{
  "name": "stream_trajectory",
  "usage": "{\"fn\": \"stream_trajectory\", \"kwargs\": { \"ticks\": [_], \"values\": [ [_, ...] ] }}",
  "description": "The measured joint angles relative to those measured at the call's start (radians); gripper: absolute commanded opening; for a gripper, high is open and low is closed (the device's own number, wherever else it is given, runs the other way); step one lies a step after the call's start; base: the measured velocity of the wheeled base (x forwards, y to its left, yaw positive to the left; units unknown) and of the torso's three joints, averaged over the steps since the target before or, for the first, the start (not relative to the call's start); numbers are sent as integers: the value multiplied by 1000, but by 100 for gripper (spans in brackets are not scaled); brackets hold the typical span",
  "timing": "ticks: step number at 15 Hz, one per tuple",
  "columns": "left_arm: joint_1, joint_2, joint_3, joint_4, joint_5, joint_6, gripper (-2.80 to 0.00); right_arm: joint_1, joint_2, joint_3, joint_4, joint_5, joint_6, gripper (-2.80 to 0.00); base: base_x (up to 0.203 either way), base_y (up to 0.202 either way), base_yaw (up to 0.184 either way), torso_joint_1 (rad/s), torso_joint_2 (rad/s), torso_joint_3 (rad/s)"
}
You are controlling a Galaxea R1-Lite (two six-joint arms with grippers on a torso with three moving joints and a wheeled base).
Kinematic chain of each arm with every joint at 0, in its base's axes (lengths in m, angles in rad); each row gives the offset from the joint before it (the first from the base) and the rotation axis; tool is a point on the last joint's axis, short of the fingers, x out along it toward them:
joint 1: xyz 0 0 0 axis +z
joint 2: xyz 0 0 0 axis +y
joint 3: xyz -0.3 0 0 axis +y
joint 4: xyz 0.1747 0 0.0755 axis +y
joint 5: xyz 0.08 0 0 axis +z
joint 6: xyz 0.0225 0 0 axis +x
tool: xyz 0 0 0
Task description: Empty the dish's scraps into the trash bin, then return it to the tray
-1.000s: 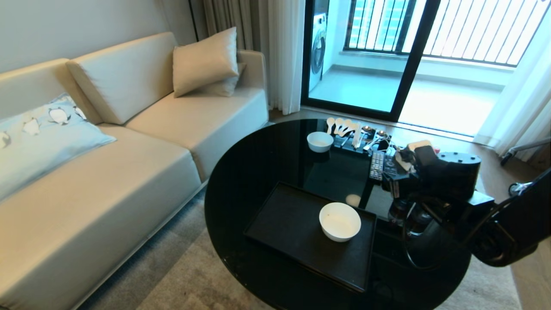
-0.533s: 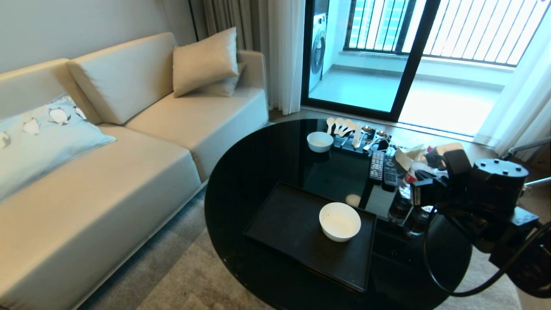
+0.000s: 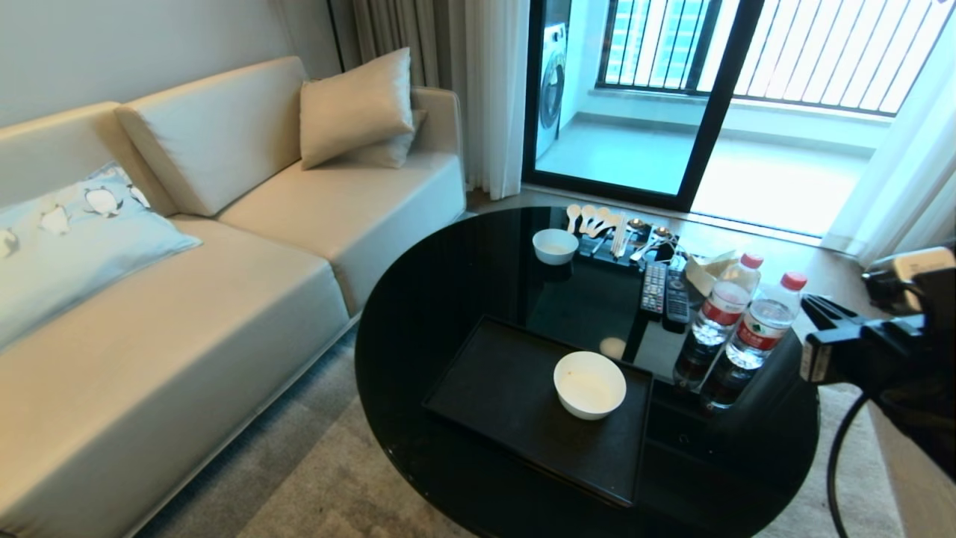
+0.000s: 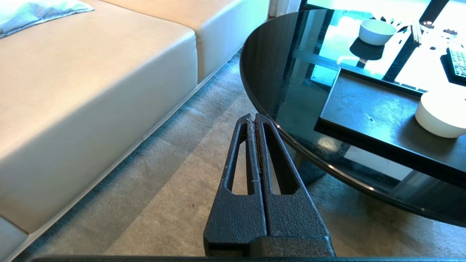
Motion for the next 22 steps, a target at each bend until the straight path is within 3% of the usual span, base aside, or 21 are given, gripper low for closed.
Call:
{"fn": "stream_trajectory", "kwargs": {
  "ticks": [6,8,10,12,14,16,19,22],
  "values": [
    [0,0,0,0,0,0,-280,-46,-447,187,238,-8,-42,-280,0,0,0,0,0,0],
    [0,0,0,0,0,0,-280,-106,-550,216,326,0,-38,-280,0,0,0,0,0,0],
    [0,0,0,0,0,0,-280,-198,-613,226,379,65,1,-280,0,0,0,0,0,0],
    [0,0,0,0,0,0,-280,-294,-696,231,470,194,29,-280,0,0,0,0,0,0],
    [0,0,0,0,0,0,-280,-337,-811,232,598,289,38,-280,0,0,0,0,0,0],
    [0,0,0,0,0,0,-280,-323,-942,233,747,321,43,-280,0,0,0,0,0,0],
    [0,0,0,0,0,0,-280,-239,-1104,233,983,327,45,-280,0,0,0,0,0,0],
    [0,0,0,0,0,0,-280,-227,-1192,233,1131,335,49,-280,0,0,0,0,0,0]
  ]
}}
